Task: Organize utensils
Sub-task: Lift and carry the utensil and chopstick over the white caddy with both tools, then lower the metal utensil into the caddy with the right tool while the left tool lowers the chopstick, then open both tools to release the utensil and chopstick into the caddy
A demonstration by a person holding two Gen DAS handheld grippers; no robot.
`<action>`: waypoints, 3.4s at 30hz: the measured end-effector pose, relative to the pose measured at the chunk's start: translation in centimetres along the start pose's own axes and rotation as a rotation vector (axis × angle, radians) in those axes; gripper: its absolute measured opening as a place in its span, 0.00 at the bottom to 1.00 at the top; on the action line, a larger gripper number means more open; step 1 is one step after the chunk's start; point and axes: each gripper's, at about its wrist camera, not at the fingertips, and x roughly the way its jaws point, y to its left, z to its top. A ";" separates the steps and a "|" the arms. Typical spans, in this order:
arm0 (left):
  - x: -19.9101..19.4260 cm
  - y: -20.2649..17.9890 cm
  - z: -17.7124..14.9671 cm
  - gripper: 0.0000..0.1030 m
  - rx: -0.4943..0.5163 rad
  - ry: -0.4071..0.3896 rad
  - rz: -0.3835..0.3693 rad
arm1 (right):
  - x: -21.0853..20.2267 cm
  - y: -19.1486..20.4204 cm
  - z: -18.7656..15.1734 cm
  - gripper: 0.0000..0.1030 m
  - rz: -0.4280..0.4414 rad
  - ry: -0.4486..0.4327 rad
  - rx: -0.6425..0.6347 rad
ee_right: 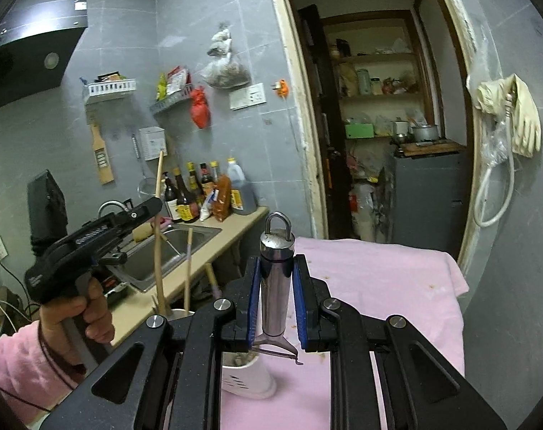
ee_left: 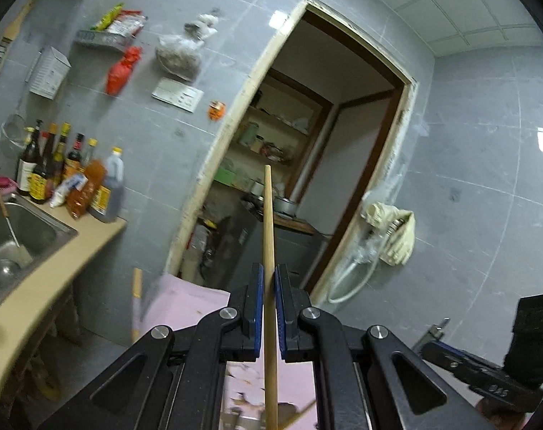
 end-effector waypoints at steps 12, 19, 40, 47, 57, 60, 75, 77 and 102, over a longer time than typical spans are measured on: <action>-1.7 4.5 0.5 0.06 0.015 -0.083 0.089 | 0.6 4.3 -0.4 0.15 0.034 0.013 -0.051; -1.2 5.7 -0.6 0.06 0.040 -0.105 0.148 | 2.2 5.1 -1.1 0.15 0.006 -0.004 -0.063; 0.0 5.8 -3.4 0.07 0.121 -0.127 0.194 | 7.4 6.1 -4.0 0.15 -0.093 0.013 -0.013; 0.0 6.0 -4.1 0.07 0.120 -0.105 0.183 | 8.2 6.3 -4.6 0.15 -0.090 0.050 -0.017; -0.6 6.2 -5.7 0.07 0.142 -0.065 0.175 | 9.3 6.0 -5.7 0.15 -0.089 0.089 -0.006; -0.7 6.4 -6.1 0.07 0.135 -0.049 0.174 | 9.4 5.9 -6.0 0.15 -0.089 0.097 0.001; -0.5 6.8 -5.5 0.07 0.109 0.023 0.151 | 7.9 6.1 -6.0 0.16 -0.088 0.075 0.020; -0.7 7.0 -5.5 0.13 0.100 0.027 0.146 | 7.4 6.0 -6.0 0.18 -0.096 0.067 0.026; -7.7 0.9 -7.2 0.79 0.133 0.071 0.198 | -2.5 1.9 -6.9 0.75 -0.189 -0.061 0.065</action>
